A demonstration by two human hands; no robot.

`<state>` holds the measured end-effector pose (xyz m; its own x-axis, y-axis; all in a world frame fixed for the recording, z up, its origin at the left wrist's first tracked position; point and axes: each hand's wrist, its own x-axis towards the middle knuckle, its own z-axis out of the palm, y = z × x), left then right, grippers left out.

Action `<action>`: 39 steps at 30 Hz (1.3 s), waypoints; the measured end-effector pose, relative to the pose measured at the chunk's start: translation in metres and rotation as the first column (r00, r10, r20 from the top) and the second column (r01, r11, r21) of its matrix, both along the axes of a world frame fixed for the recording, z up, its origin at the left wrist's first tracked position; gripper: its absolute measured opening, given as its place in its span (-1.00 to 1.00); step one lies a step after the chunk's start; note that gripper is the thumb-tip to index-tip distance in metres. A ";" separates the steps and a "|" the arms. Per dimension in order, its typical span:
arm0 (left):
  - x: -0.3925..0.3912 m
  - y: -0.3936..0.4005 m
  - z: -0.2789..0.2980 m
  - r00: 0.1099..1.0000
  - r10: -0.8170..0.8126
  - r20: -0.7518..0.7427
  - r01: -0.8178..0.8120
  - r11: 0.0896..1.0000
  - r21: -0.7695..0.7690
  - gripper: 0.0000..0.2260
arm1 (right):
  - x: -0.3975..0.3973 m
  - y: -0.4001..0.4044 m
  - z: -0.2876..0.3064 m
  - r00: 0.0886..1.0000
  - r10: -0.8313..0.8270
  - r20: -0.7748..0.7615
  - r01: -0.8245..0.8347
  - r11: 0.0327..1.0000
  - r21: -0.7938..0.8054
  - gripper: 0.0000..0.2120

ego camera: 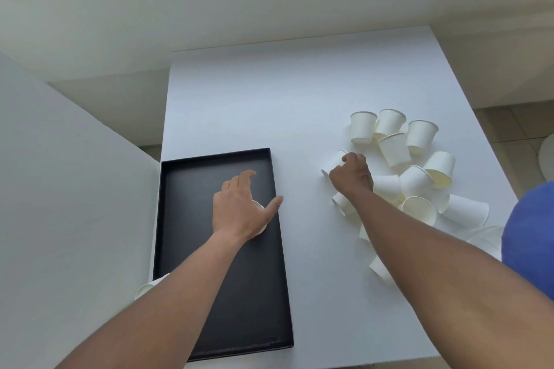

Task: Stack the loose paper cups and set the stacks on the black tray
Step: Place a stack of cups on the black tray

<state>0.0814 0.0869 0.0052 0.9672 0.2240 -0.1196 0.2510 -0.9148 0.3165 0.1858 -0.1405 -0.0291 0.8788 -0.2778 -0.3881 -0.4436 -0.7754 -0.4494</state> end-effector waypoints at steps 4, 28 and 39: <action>0.016 -0.014 0.001 0.998 -0.053 0.045 0.055 0.997 -0.059 -0.41 | -0.001 0.000 0.000 0.999 0.052 -0.017 -0.052 0.998 -0.021 -0.72; 0.029 -0.078 -0.012 0.940 -0.115 -0.322 0.011 0.951 -0.308 -0.32 | -0.019 -0.019 0.021 0.978 0.201 0.051 -0.205 0.975 0.089 -0.81; 0.011 -0.087 -0.028 0.883 -0.236 -0.407 0.031 0.892 -0.451 -0.25 | -0.028 -0.034 0.010 0.976 0.182 -0.119 -0.187 0.982 -0.037 -0.64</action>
